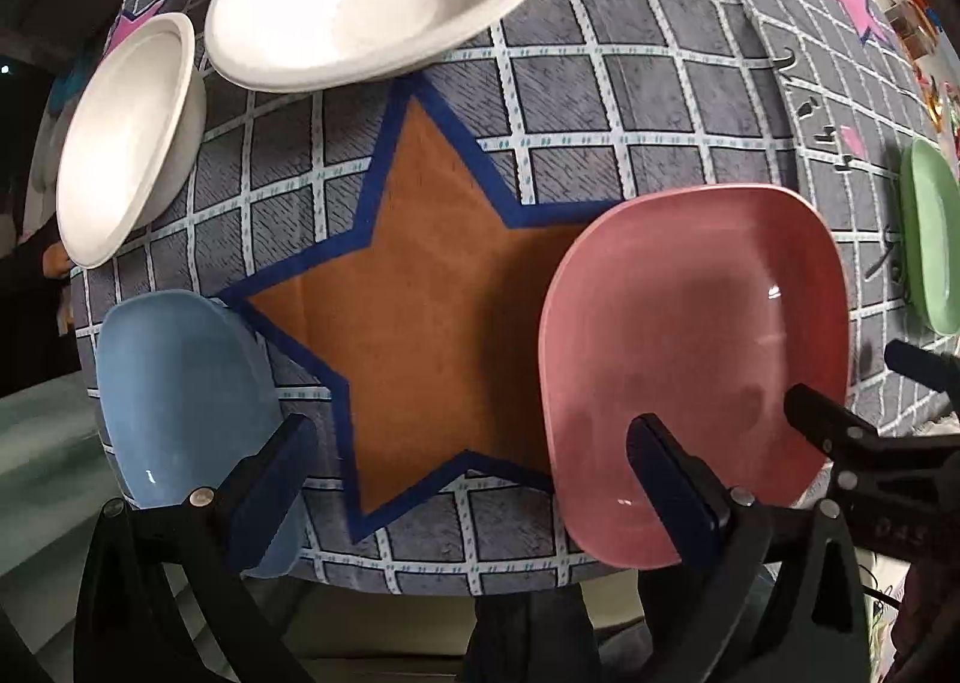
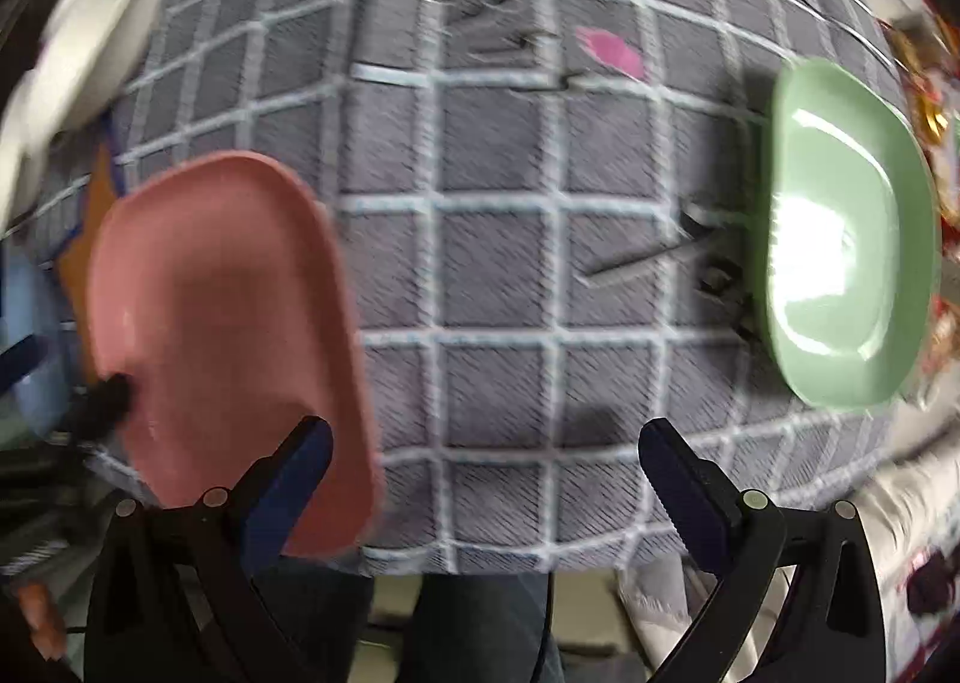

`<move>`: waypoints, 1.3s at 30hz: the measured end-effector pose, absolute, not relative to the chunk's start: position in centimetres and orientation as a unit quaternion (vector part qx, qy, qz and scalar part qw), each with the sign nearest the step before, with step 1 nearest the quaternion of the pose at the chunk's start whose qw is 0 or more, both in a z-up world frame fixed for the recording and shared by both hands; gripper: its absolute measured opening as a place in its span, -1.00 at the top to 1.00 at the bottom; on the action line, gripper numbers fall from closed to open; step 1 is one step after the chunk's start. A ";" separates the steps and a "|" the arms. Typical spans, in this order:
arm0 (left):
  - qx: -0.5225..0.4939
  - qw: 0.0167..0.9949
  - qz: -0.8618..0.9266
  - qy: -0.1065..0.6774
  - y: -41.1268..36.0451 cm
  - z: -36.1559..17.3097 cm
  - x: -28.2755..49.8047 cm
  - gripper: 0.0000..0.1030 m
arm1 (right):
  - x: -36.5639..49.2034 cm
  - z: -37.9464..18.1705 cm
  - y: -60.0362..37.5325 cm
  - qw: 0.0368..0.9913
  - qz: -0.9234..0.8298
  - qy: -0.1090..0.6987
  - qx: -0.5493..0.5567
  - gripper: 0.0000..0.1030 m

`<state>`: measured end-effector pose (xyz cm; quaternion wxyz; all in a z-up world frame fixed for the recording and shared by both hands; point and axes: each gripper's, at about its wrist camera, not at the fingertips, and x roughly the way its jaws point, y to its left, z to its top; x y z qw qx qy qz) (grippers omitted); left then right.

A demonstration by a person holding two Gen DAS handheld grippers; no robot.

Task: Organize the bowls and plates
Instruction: 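Grasp the pink square plate rim with the left gripper while the right gripper grasps it too, then lift the pink plate with both grippers and lower it onto the blue plate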

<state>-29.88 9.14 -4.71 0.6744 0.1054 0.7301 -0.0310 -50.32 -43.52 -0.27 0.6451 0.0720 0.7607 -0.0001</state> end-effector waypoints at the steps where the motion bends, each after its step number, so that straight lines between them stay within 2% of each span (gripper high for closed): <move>1: 0.104 0.675 -0.023 0.730 9.0 -5.0 -29.9 -0.99 | -49.6 -0.1 -42.7 0.650 0.008 0.757 0.064 -1.00; 13: 0.044 0.653 -0.016 0.756 10.1 -8.7 -29.5 -0.96 | -48.2 -1.2 -38.5 0.668 0.033 0.742 0.038 -1.00; 17: 0.027 0.652 -0.019 0.757 12.9 -8.5 -29.6 -0.84 | -48.3 -1.2 -40.0 0.652 0.021 0.756 0.057 -0.99; 20: 0.046 0.656 -0.035 0.753 12.3 -7.8 -30.1 -0.60 | -47.9 -0.7 -40.0 0.659 0.027 0.750 0.052 -0.67; 22: 0.064 0.659 -0.051 0.748 11.6 -7.0 -30.5 -0.42 | -47.8 0.3 -38.9 0.663 0.046 0.746 0.044 -0.11; 24: 0.076 0.658 -0.065 0.746 10.8 -6.9 -30.4 -0.22 | -47.6 0.7 -37.8 0.657 0.072 0.749 0.048 0.17; 25: 0.079 0.657 -0.074 0.746 10.4 -6.9 -30.4 -0.03 | -47.5 0.7 -37.4 0.653 0.077 0.752 0.048 0.25; 26: 0.079 0.654 -0.082 0.748 10.0 -6.9 -30.2 0.18 | -47.5 0.8 -37.2 0.652 0.078 0.753 0.045 0.26; 27: 0.077 0.651 -0.094 0.749 9.8 -6.9 -30.2 0.24 | -47.5 0.8 -37.1 0.649 0.079 0.755 0.049 0.26; 39: 0.095 0.652 -0.107 0.744 9.4 -5.0 -32.8 0.25 | -48.1 1.3 -36.8 0.622 0.084 0.773 0.085 0.28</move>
